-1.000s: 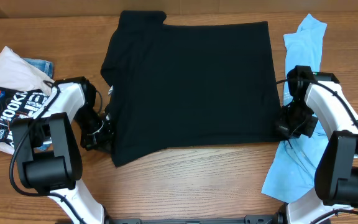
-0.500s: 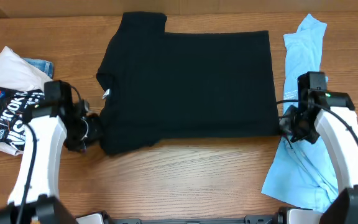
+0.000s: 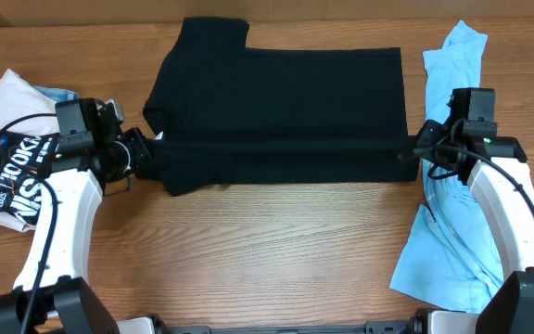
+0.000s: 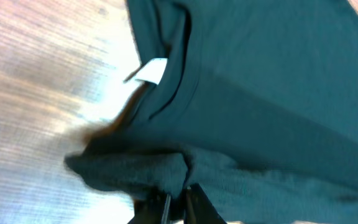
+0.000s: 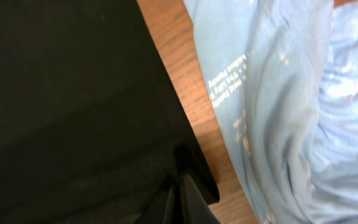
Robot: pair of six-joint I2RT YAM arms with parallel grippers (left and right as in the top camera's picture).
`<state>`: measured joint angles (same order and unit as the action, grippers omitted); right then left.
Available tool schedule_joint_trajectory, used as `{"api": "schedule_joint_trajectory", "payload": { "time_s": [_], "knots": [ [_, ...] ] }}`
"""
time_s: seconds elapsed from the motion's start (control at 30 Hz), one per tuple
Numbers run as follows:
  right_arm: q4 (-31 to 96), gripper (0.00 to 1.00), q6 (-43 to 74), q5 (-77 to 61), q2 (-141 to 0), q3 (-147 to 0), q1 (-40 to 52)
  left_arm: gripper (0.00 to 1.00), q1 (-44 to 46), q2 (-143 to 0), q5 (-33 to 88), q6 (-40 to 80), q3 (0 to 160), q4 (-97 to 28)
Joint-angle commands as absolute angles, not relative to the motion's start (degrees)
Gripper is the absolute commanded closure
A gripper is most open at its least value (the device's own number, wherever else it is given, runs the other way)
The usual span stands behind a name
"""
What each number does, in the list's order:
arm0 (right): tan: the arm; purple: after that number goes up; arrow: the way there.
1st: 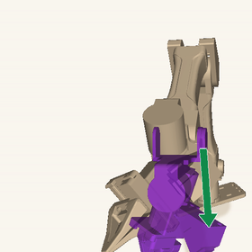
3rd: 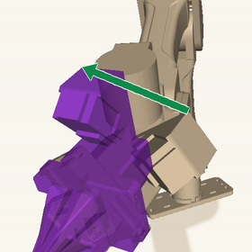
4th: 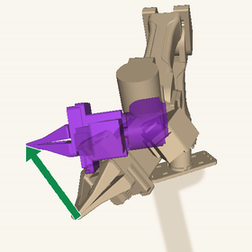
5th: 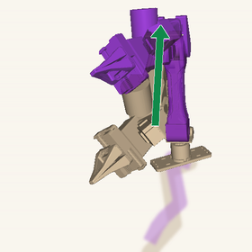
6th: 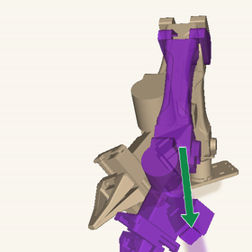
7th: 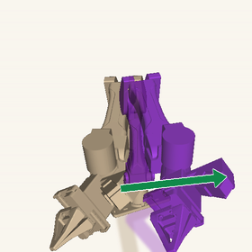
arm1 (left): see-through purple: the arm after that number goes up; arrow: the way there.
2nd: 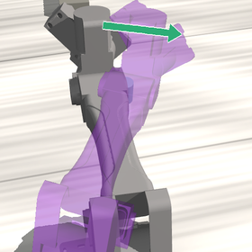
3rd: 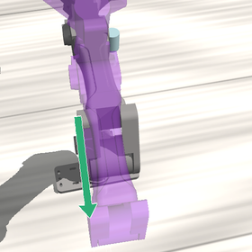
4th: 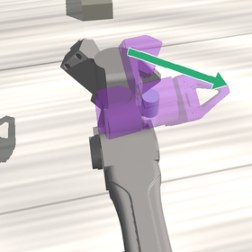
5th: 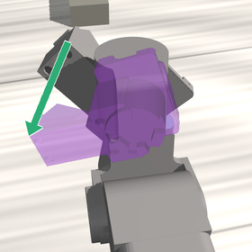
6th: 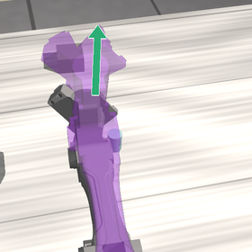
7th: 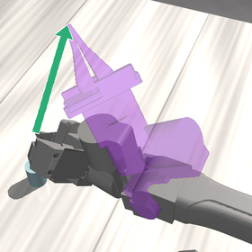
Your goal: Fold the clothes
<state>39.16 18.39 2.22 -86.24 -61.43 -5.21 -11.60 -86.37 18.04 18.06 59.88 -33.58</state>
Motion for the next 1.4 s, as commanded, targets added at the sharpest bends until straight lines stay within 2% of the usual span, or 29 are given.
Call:
{"api": "schedule_joint_trajectory", "payload": {
  "time_s": [0.0, 0.37, 0.5, 1.03, 1.1, 1.13, 1.17, 1.2, 1.23, 1.3, 1.37],
  "knots": [
    [37.19, 0.96, 17.52, 2.63, -87.11, -61.52, -5.54, 0.88, -9.56, -88.97, 18.02, 18.46, 60.03, -29.3],
    [33.67, 0.96, 17.26, 2.55, -92.29, -61.49, -5.54, 0.85, -7.84, -95.59, 17.76, 18.46, 60.03, -18.11],
    [31.18, 0.96, 16.23, 1.78, -94.78, -61.49, -5.54, 0.8, -7.84, -98.02, 17.45, 18.46, 60.05, -15.46],
    [24.38, 0.96, 16.25, 1.78, -99.15, -61.49, -5.54, 0.79, -7.79, -105.54, 17.54, 18.48, 60.05, -9.3],
    [23.92, 0.96, 16.25, 1.78, -99.15, -61.49, -5.54, 0.67, -7.79, -105.54, 17.54, 18.48, 60.05, -8.34],
    [23.77, 0.87, 16.25, 1.78, -99.15, -61.49, -5.54, 0.57, -7.79, -105.54, 17.56, 18.48, 60.05, -7.68],
    [23.75, 0.69, 16.25, 1.78, -99.15, -61.49, -5.54, 0.42, -7.79, -105.54, 17.65, 18.48, 60.05, -6.87],
    [23.75, 0.56, 16.23, 1.78, -99.15, -61.49, -5.54, 0.12, -7.79, -105.47, 19.31, 18.44, 60.23, -6.02],
    [23.81, 0.51, 16.23, 1.78, -99.15, -61.49, -5.54, 0.04, -7.79, -105.47, 20.6, 18.44, 60.4, -5.87],
    [24.05, 0.48, 16.23, 1.78, -99.15, -61.49, -5.54, 0.0, -7.9, -105.34, 24.12, 18.46, 60.69, -6.04],
    [24.77, 0.47, 16.23, 1.78, -99.15, -61.49, -5.54, 0.0, -7.9, -105.21, 24.29, 18.46, 60.69, -8.29]
  ]
}}
